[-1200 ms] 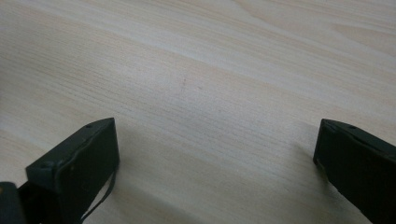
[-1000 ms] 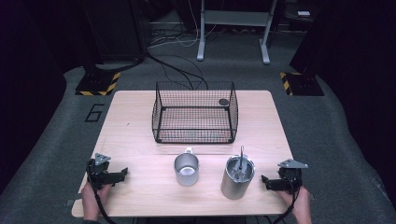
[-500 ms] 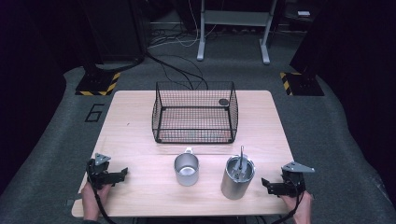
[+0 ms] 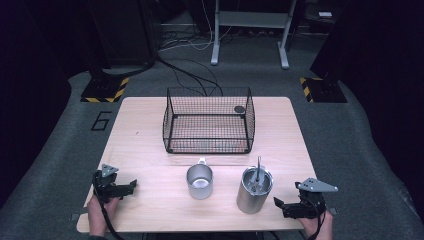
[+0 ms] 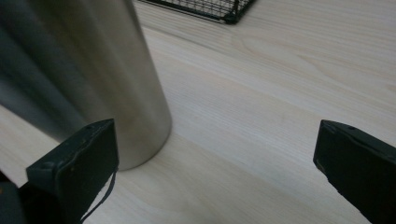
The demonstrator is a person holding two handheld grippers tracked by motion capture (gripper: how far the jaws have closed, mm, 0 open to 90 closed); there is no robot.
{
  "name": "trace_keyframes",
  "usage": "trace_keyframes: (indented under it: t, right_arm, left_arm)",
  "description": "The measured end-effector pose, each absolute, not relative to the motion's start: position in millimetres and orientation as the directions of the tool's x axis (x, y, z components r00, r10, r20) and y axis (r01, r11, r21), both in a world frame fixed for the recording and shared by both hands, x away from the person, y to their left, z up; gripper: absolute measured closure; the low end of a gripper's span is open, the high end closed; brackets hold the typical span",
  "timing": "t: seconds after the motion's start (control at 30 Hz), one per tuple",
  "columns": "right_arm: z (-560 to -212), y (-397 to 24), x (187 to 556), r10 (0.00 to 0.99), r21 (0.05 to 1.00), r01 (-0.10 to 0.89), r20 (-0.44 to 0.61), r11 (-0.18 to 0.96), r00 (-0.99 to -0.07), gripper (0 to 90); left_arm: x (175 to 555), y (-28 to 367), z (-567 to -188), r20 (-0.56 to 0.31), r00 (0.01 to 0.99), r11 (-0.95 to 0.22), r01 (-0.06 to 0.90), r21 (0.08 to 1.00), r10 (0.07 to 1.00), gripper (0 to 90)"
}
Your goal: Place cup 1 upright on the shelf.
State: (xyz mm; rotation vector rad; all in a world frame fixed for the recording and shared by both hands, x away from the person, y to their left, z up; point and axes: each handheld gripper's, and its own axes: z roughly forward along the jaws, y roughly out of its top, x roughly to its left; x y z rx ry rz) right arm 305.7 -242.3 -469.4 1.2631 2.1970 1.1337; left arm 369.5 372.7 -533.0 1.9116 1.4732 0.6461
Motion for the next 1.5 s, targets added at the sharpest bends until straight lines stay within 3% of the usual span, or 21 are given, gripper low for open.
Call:
trace_keyframes:
  t: [0.87,1.5]
  right_arm:
    - [-435,-187,299,0.723,0.821,0.443,0.054,0.36,-0.688,0.0]
    - [-435,-161,311,0.732,0.852,0.416,0.057,0.319,-0.679,1.7]
  left_arm:
    - [369,373,-533,0.002,0.252,-0.173,0.657,0.734,0.968,1.2]
    - [369,373,-533,0.002,0.253,-0.173,0.657,0.733,0.968,1.2]
